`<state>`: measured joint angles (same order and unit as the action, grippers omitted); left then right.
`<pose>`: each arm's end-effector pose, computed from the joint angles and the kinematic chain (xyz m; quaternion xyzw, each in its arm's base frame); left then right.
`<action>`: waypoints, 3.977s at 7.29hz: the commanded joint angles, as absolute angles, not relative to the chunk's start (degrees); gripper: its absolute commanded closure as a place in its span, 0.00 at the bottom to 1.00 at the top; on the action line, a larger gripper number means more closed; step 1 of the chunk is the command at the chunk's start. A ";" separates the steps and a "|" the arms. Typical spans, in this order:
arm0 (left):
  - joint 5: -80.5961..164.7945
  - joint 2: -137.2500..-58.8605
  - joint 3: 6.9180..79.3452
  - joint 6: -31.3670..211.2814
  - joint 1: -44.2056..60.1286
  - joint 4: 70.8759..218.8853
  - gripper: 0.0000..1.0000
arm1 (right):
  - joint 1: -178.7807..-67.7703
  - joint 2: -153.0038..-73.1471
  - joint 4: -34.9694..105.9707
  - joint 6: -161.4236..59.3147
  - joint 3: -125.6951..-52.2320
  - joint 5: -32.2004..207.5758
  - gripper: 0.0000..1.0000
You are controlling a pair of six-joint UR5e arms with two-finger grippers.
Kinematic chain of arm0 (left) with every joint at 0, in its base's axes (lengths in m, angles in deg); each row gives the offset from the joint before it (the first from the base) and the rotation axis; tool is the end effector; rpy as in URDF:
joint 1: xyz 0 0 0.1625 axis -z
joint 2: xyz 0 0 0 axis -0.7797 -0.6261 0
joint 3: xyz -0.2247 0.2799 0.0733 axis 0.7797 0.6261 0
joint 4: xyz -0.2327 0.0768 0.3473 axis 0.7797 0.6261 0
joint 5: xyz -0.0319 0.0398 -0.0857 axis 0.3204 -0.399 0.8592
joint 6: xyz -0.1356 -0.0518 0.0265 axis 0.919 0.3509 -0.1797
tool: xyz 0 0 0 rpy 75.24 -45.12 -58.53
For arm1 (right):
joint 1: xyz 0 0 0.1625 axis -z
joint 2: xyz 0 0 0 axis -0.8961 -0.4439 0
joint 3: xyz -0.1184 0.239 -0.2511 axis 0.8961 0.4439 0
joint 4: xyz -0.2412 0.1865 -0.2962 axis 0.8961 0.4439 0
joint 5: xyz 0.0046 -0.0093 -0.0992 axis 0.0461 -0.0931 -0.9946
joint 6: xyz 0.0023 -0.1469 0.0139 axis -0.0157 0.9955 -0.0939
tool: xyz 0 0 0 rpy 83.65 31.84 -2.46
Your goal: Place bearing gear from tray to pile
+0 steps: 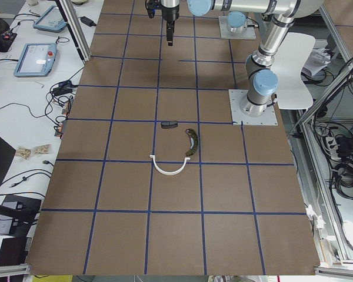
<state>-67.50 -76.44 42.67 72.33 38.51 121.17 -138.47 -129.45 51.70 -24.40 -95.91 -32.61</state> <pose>-0.1361 -0.4882 0.3900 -0.0229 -0.9996 -0.0088 0.0171 -0.0169 -0.5004 0.2702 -0.0376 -0.9929 -0.1048 0.0412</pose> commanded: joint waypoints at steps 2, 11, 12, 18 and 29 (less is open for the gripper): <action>-67.50 -76.44 42.69 72.33 38.50 121.24 0.00 | -157.46 -127.30 56.29 -55.07 -94.23 -21.84 1.00; -67.50 -76.44 42.69 72.33 38.50 121.24 0.00 | -172.98 -113.67 75.91 -71.64 -90.63 -20.15 0.00; -67.50 -76.44 42.69 72.33 38.50 121.24 0.00 | -172.98 -113.58 75.83 -71.64 -90.63 -20.15 0.00; -61.54 -85.72 44.35 80.30 44.72 108.37 0.00 | -152.31 -124.71 63.20 -38.70 -90.63 -28.23 0.00; -73.27 -118.62 35.05 106.34 63.55 82.13 0.02 | -99.95 -100.94 88.47 30.31 -90.19 -25.70 0.04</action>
